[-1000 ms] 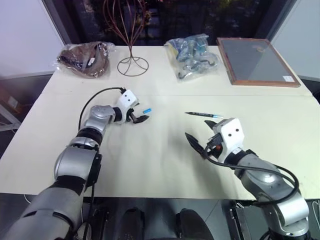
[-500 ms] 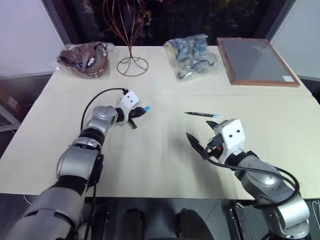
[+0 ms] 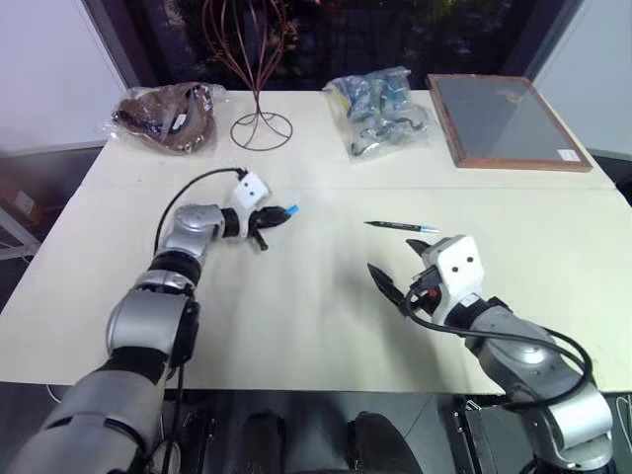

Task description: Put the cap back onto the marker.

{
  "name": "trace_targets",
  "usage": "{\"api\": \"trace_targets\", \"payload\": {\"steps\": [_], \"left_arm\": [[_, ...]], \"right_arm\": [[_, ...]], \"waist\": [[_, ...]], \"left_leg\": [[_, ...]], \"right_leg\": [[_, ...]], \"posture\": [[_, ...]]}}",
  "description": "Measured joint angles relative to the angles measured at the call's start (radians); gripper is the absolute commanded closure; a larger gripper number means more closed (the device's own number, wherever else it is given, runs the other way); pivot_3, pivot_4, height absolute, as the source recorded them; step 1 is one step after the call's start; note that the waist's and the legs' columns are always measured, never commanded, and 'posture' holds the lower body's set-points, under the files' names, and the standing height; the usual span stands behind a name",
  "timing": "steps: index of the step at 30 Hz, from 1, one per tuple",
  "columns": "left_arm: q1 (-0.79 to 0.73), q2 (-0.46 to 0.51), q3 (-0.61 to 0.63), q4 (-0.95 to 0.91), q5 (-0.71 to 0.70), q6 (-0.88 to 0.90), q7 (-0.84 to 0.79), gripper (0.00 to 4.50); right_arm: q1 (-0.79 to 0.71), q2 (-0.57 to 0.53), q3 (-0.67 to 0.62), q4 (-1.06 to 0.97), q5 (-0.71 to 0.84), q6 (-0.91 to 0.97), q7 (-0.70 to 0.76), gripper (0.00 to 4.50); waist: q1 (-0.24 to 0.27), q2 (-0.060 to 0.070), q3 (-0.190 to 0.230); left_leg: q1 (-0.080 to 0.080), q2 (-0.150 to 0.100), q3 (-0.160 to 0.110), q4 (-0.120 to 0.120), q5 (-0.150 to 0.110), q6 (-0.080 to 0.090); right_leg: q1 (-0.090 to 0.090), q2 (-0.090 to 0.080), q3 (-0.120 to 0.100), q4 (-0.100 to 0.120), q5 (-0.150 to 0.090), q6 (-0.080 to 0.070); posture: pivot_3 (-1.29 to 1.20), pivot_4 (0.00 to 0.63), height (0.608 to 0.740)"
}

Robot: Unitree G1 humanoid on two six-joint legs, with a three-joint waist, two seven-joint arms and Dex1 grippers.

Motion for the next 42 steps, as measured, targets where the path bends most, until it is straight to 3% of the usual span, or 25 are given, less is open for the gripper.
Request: {"api": "trace_targets", "payload": {"steps": [4,9,15,23,32,42], "left_arm": [[0.041,0.024,0.006,-0.097,-0.035,0.003,-0.082,4.45],[0.172,0.069,0.003,-0.319,-0.081,0.074,-0.167,4.45],[0.375,0.133,0.008,-0.737,-0.157,0.272,-0.162,4.45],[0.620,0.198,0.038,-1.219,-0.273,0.560,-0.053,4.45],[0.729,0.258,0.084,-1.458,-0.348,0.693,0.058,4.45],[0.777,0.265,0.098,-1.536,-0.390,0.733,0.134,4.45]], "right_arm": [[-0.027,-0.034,-0.005,0.069,-0.001,-0.041,0.053,0.26],[-0.147,-0.123,-0.005,0.293,-0.009,-0.150,0.189,0.26],[-0.408,-0.222,0.069,0.694,-0.070,-0.335,0.448,0.26],[-0.757,-0.165,0.193,1.336,-0.192,-0.622,0.719,0.26],[-0.965,-0.101,0.239,1.844,-0.339,-0.898,0.791,0.26],[-1.029,-0.079,0.218,1.999,-0.395,-0.992,0.787,0.26]], "waist": [[-0.005,0.000,0.000],[-0.024,0.000,0.000],[-0.045,0.000,0.000],[-0.054,0.000,0.000],[-0.049,0.000,0.000],[-0.053,0.000,0.000]], "left_leg": [[0.000,0.000,0.000,0.000,0.000,0.000],[0.000,0.001,0.000,0.000,0.000,0.000],[0.001,0.004,-0.001,0.001,0.000,0.000],[0.001,0.007,0.000,0.001,0.000,0.000],[0.001,0.007,0.000,0.001,0.000,0.000],[0.001,0.008,0.001,0.001,0.000,0.000]], "right_leg": [[0.000,0.000,0.000,0.000,0.000,0.000],[0.000,0.000,0.000,0.001,0.000,0.000],[0.000,0.002,0.000,0.003,0.000,0.000],[0.000,0.001,0.000,0.004,0.000,0.000],[0.001,0.000,0.000,0.004,0.000,0.000],[0.002,0.000,0.000,0.004,0.000,0.000]], "posture": [[0.00,0.150,0.740],[0.00,0.150,0.740],[0.00,0.150,0.740],[0.00,0.150,0.740],[0.00,0.150,0.740],[0.00,0.150,0.740]]}}
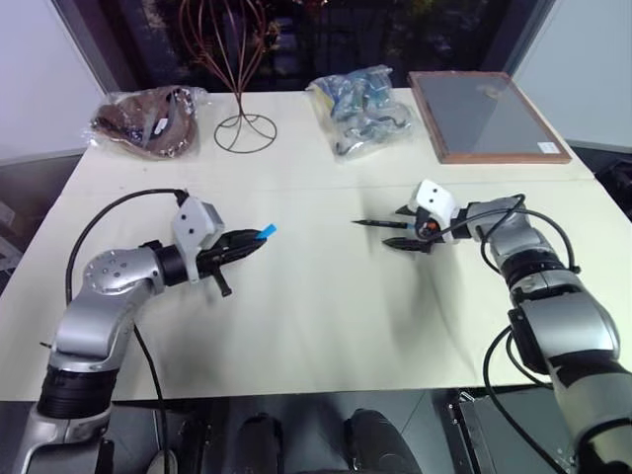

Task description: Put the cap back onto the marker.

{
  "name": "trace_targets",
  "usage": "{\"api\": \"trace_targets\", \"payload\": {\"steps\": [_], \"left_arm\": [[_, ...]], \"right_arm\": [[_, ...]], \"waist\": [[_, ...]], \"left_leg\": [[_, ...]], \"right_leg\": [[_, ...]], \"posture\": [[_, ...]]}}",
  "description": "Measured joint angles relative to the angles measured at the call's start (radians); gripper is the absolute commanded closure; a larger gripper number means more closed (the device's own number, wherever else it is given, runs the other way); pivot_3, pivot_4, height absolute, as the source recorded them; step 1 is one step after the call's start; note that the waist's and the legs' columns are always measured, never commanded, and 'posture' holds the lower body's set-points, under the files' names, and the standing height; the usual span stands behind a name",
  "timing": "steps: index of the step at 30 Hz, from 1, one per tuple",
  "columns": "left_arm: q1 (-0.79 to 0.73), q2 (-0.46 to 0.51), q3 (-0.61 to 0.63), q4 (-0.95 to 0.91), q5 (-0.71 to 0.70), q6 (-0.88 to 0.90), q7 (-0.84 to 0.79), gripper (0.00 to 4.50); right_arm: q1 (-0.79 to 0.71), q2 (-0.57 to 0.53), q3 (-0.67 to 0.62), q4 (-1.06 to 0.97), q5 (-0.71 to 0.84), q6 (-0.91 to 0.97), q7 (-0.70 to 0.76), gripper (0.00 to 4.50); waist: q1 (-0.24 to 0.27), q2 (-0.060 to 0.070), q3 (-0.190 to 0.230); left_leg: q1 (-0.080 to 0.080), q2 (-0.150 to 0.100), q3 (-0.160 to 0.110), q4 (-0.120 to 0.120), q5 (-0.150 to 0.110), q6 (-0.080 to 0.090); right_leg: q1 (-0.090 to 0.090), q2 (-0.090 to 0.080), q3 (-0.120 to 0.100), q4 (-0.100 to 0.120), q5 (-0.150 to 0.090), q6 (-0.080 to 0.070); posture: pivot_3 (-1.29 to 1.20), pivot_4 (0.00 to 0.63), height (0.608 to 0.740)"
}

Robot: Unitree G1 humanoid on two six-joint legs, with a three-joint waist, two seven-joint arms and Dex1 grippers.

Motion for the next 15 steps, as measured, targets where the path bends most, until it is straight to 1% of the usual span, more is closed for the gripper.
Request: {"api": "trace_targets", "payload": {"steps": [2,3,5,7,8,11,15], "left_arm": [[0.001,0.000,0.000,0.000,-0.006,0.002,0.013,4.45],[0.001,0.000,0.000,0.000,-0.007,0.002,0.019,4.49],[0.001,0.000,0.000,-0.003,-0.009,0.004,0.027,4.50],[0.003,0.001,0.000,-0.011,-0.011,0.004,0.035,4.50],[0.006,0.002,0.000,-0.017,-0.011,0.004,0.038,4.50],[0.010,0.002,0.001,-0.024,-0.015,0.004,0.052,4.50],[0.015,0.002,0.001,-0.040,-0.023,0.005,0.068,4.50]], "right_arm": [[-0.004,0.001,-0.004,0.012,-0.003,-0.003,-0.001,0.26],[-0.005,0.002,-0.007,0.016,-0.008,-0.005,-0.002,0.52],[-0.006,0.003,-0.011,0.022,-0.011,-0.004,-0.002,1.18],[-0.006,0.006,-0.019,0.027,-0.017,0.002,0.001,2.10],[-0.006,0.007,-0.021,0.031,-0.018,0.001,-0.001,2.71],[-0.007,0.006,-0.032,0.034,-0.026,0.001,-0.014,4.17],[-0.014,0.007,-0.046,0.034,-0.037,0.001,-0.018,4.17]], "waist": [[0.001,0.000,0.000],[0.002,0.000,0.000],[0.002,0.000,0.000],[0.003,0.000,0.000],[0.003,0.000,0.000],[0.003,0.000,0.000],[0.002,0.000,0.000]], "left_leg": [[0.000,0.000,0.000,0.000,0.000,0.000],[0.000,0.000,0.000,0.000,0.000,0.000],[0.000,0.000,0.000,0.000,0.000,0.000],[0.000,0.000,0.000,0.000,0.000,0.000],[0.000,0.000,0.000,0.000,0.000,0.000],[0.000,0.000,0.000,0.000,0.000,0.000],[0.001,0.001,0.000,0.000,0.000,0.000]], "right_leg": [[0.000,0.000,0.000,0.000,0.000,0.000],[0.000,0.000,0.000,0.000,0.000,0.000],[0.000,0.000,0.000,0.000,0.000,0.000],[0.001,0.000,0.000,0.000,0.000,0.000],[0.001,0.000,0.000,0.000,0.000,0.000],[0.001,0.000,0.000,0.000,0.000,0.000],[0.003,0.001,0.000,-0.004,0.000,0.000]], "posture": [[0.00,0.150,0.740],[0.00,0.150,0.740],[0.00,0.150,0.740],[0.00,0.150,0.740],[0.00,0.150,0.740],[0.00,0.150,0.740],[0.00,0.150,0.740]]}}
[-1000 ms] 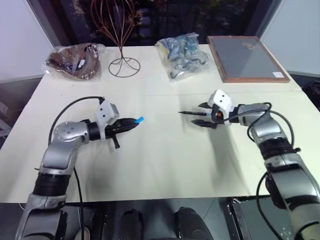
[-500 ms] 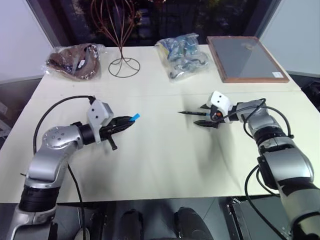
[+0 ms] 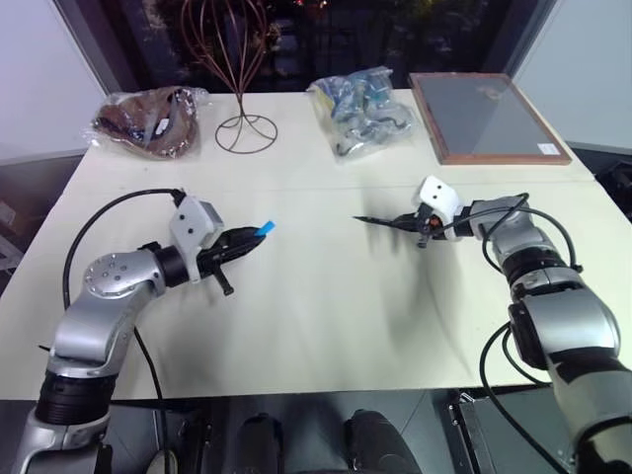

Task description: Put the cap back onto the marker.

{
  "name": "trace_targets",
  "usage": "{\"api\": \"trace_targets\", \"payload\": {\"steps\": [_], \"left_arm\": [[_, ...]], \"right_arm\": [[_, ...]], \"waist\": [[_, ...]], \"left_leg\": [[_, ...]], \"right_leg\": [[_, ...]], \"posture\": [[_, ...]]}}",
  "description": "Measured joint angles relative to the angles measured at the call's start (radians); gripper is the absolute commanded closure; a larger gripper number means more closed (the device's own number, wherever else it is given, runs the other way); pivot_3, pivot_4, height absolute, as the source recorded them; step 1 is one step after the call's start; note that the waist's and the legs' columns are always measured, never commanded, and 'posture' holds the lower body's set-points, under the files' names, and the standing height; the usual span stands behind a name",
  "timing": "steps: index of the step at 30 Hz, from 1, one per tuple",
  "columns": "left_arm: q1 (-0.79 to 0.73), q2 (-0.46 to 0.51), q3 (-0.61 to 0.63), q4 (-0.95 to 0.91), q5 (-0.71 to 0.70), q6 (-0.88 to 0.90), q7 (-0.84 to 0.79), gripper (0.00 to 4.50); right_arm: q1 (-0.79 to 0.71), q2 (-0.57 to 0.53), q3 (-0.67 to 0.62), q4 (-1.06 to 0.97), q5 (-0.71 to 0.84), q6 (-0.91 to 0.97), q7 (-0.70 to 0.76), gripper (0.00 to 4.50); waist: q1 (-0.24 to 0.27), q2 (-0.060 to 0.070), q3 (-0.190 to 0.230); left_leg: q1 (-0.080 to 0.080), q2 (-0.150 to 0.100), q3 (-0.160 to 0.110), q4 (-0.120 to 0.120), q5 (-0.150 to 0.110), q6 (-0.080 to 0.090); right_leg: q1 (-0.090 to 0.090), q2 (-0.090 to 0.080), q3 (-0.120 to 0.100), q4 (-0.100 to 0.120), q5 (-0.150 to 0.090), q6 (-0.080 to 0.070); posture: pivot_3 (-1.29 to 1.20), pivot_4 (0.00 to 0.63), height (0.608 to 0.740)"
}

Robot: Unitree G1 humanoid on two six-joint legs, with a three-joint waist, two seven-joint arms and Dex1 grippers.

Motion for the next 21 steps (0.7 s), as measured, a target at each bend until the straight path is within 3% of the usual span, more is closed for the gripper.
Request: {"api": "trace_targets", "payload": {"steps": [21], "left_arm": [[-0.002,0.017,0.000,0.000,-0.009,0.000,0.033,4.50]], "right_arm": [[-0.010,0.002,-0.008,0.009,-0.027,0.017,-0.018,4.17]], "waist": [[0.003,0.000,0.000]], "left_leg": [[0.000,0.000,0.000,0.000,0.000,0.000]], "right_leg": [[0.001,0.000,0.000,-0.001,0.000,0.000]], "posture": [[0.00,0.150,0.740]]}}
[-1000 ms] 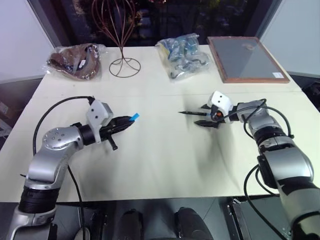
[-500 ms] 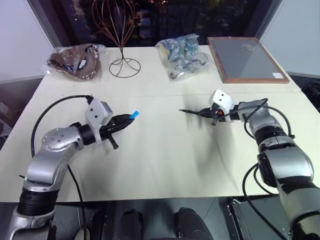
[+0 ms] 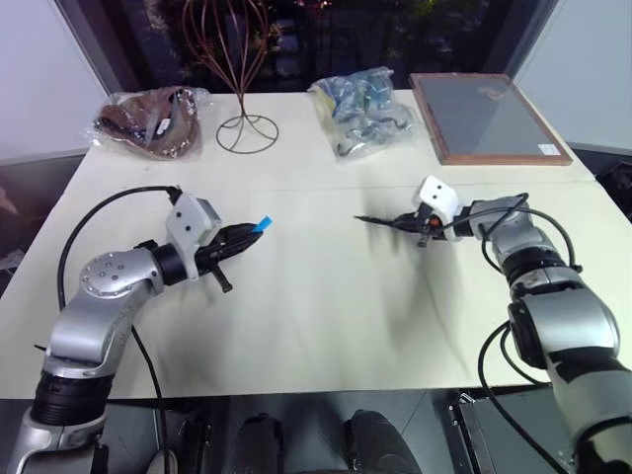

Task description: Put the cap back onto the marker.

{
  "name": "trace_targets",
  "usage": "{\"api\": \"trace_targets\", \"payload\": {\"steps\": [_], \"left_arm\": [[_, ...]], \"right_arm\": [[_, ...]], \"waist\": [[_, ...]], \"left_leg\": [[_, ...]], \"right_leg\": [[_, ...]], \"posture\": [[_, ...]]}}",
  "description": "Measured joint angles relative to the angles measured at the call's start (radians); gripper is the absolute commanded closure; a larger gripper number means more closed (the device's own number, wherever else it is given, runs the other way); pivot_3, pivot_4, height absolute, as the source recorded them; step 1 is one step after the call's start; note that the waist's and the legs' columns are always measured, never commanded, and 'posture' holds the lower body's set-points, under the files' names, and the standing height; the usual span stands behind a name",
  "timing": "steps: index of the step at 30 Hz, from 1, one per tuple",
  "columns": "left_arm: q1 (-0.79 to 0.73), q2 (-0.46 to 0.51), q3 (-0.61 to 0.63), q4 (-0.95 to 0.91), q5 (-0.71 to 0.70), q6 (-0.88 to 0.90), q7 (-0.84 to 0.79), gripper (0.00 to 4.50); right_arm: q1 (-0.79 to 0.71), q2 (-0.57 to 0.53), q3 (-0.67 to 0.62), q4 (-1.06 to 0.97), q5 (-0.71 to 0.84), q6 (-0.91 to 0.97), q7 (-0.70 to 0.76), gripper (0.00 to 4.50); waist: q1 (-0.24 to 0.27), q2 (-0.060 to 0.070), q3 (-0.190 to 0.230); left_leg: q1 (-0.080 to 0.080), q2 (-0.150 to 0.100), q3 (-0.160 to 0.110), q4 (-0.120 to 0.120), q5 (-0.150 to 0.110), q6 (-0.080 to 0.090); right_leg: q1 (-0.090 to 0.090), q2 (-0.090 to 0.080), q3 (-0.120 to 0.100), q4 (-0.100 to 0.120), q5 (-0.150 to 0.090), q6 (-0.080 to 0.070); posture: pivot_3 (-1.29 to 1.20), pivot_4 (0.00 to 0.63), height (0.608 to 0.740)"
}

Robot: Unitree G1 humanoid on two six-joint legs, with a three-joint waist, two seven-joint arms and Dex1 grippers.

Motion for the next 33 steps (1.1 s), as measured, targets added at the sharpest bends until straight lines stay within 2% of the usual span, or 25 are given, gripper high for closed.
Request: {"api": "trace_targets", "payload": {"steps": [14,16,19,33], "left_arm": [[0.000,0.000,0.000,0.000,-0.012,0.000,0.019,4.50],[0.000,0.002,0.000,0.000,-0.016,0.000,0.020,4.50],[0.003,0.004,0.001,-0.006,-0.018,0.000,0.026,4.50],[0.014,0.005,0.001,-0.026,-0.021,0.002,0.046,4.50]], "right_arm": [[-0.015,0.008,-0.001,0.008,-0.022,0.015,-0.005,4.17],[-0.019,0.009,0.001,0.010,-0.028,0.022,-0.003,3.65],[-0.020,0.010,0.004,0.025,-0.045,0.028,-0.018,2.42],[-0.027,0.015,0.004,0.029,-0.062,0.023,-0.029,2.37]], "waist": [[-0.002,0.000,0.000],[-0.002,0.000,0.000],[-0.001,0.000,0.000],[-0.004,0.000,0.000]], "left_leg": [[0.000,0.000,0.000,0.000,0.000,0.000],[0.000,0.000,0.000,0.000,0.000,0.000],[0.000,0.000,0.000,0.000,0.000,0.000],[0.000,0.001,0.000,0.000,0.000,0.000]], "right_leg": [[0.000,0.000,0.000,-0.001,0.000,0.000],[0.000,0.000,0.000,-0.001,0.000,0.000],[0.000,0.000,0.000,-0.001,0.000,0.000],[0.000,0.000,0.000,-0.002,0.000,0.000]], "posture": [[0.00,0.150,0.740],[0.00,0.150,0.740],[0.00,0.150,0.740],[0.00,0.150,0.740]]}}
